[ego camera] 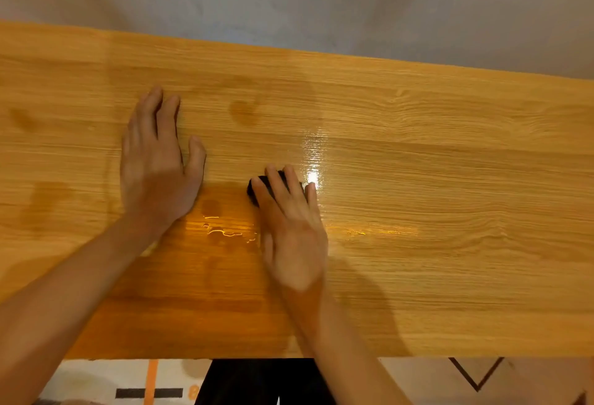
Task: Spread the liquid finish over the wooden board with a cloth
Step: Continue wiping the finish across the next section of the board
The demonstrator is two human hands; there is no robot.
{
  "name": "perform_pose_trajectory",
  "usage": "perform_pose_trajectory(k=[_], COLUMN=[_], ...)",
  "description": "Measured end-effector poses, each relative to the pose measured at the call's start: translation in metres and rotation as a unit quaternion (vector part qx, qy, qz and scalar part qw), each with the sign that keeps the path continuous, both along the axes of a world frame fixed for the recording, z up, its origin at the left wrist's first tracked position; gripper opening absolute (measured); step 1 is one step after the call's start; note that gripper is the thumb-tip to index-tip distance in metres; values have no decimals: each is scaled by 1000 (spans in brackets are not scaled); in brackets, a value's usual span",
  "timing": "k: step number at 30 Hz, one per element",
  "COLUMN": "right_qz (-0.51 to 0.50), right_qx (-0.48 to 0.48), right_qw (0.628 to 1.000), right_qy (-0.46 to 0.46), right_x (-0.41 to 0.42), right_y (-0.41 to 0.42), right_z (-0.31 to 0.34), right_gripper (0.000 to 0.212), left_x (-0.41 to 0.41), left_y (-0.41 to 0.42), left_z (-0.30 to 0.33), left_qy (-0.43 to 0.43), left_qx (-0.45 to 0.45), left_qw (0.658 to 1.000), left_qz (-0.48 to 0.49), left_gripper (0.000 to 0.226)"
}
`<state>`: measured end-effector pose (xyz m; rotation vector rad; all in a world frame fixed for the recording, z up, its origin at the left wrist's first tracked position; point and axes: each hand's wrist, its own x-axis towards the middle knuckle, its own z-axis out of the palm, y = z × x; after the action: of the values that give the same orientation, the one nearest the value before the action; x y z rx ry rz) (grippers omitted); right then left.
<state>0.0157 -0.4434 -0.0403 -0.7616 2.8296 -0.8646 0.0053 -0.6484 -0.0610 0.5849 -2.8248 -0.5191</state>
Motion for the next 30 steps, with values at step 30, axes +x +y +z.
perform_pose_trajectory(k=[30], right_qz=[-45], right_qx=[6], right_qw=[999], right_qy=[10], right_x=[53], right_y=[30], right_z=[2], right_gripper=[40], left_x=[116], left_y=[45], left_z=[3], left_qy=[2], left_qx=[7], left_qw=[999], left_qz=[-50], left_gripper=[55])
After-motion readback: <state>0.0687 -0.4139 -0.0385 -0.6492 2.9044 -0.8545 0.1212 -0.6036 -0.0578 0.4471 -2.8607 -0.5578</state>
